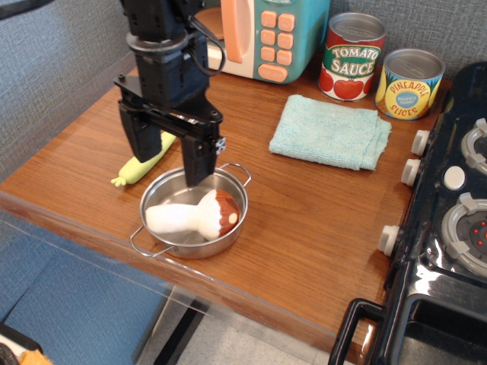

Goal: Place the spoon on the far edge of the table.

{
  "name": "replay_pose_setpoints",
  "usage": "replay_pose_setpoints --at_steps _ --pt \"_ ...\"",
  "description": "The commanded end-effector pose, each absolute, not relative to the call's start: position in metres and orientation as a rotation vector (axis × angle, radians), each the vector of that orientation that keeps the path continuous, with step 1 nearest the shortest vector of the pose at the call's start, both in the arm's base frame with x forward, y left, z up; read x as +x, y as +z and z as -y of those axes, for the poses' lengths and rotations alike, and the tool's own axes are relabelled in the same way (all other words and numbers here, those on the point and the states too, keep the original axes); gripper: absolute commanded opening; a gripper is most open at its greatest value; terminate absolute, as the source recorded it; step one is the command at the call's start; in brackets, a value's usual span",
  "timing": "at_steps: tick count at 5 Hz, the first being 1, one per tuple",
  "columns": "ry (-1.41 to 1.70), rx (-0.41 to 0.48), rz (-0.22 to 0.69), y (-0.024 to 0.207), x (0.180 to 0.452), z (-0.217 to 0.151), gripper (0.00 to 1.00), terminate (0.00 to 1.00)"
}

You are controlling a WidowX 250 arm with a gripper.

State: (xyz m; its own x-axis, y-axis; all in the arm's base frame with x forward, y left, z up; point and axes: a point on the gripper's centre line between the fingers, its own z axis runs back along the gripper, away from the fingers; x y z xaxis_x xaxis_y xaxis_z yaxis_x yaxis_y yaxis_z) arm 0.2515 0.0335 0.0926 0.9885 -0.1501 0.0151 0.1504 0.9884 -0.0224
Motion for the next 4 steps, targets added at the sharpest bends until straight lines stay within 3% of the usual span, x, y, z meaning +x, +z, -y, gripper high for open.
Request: replay_pose_setpoints --at_steps 1,2,3,4 --pt "-0.077 0.055 0.139 0.096 0.323 -0.008 1.0 0.0" --pt "-0.019 0.104 0.181 0.091 0.363 0.006 1.0 0.0" --pt "0.052 0.128 0.227 0.095 0.365 -0.026 1.0 0.0" --pt "0.146 0.109 0.244 0.092 0.343 -0.068 1.0 0.0"
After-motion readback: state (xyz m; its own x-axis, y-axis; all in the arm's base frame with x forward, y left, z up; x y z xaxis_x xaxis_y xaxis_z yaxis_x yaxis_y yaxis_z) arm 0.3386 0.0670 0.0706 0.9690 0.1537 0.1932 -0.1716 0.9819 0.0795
